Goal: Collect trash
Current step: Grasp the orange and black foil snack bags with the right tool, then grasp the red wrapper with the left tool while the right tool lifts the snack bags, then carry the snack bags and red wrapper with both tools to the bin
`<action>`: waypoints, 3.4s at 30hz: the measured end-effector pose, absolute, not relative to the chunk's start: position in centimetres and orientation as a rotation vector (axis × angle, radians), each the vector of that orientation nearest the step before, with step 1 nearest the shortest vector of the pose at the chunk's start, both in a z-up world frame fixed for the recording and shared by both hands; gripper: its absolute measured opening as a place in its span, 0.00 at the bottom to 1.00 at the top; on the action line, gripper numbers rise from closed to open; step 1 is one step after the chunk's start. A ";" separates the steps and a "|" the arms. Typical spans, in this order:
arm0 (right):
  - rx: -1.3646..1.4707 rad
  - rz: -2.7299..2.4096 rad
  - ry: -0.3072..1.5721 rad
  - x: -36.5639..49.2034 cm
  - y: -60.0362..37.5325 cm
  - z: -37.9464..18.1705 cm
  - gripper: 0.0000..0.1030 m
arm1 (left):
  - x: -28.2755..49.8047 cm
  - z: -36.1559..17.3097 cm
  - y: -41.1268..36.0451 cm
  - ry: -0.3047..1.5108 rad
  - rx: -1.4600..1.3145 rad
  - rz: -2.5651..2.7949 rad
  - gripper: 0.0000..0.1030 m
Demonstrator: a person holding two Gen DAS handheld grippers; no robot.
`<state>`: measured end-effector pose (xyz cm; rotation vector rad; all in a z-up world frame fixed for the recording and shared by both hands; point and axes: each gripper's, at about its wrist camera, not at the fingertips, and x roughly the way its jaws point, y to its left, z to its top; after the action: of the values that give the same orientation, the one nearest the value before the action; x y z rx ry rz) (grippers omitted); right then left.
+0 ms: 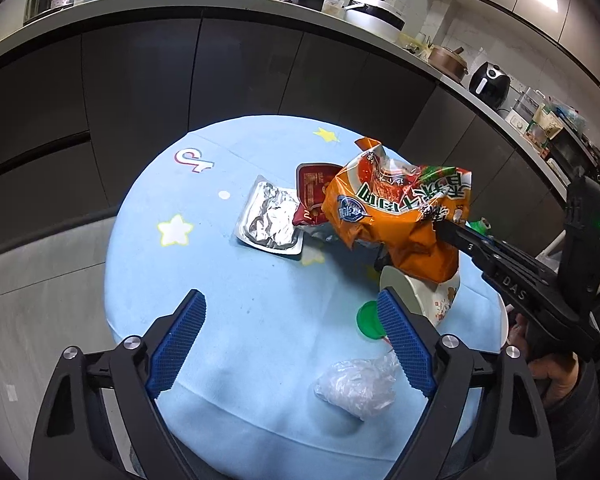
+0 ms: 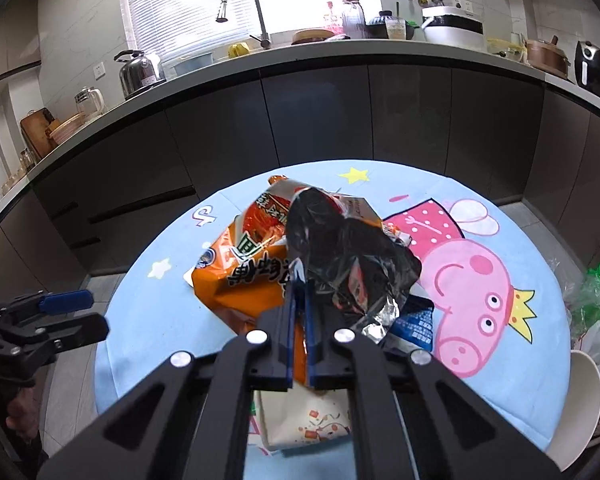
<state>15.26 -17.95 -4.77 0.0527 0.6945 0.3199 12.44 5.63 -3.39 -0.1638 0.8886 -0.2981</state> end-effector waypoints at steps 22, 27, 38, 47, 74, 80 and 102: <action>0.084 0.142 0.525 7.3 -24.6 -0.3 0.05 | 19.9 -4.8 -1.2 0.940 -0.076 -0.413 0.44; 0.098 0.139 0.530 7.6 -25.0 -0.6 0.05 | 22.2 -6.0 -2.9 0.977 -0.041 -0.413 0.36; 0.122 0.145 0.550 8.3 -25.5 -1.3 0.05 | 24.0 -7.3 -3.2 1.027 -0.046 -0.388 0.10; 0.123 0.134 0.476 6.1 -26.5 0.9 0.05 | 20.7 -1.8 -2.1 0.905 -0.062 -0.383 0.07; 0.234 -0.100 0.375 -2.9 -39.0 1.9 0.05 | 12.8 6.2 -17.7 0.760 0.067 -0.749 0.07; 0.268 -0.171 0.392 -4.3 -42.7 0.3 0.05 | 12.0 5.0 -23.1 0.790 0.106 -0.830 0.07; 0.371 -0.272 0.612 -0.7 -49.0 -11.0 0.05 | 12.9 -0.6 -34.4 0.905 0.206 -0.946 0.07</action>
<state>-0.67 -49.01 -10.98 0.3705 0.6121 -0.2725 12.91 -34.40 -0.63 0.2056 0.9048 -0.9464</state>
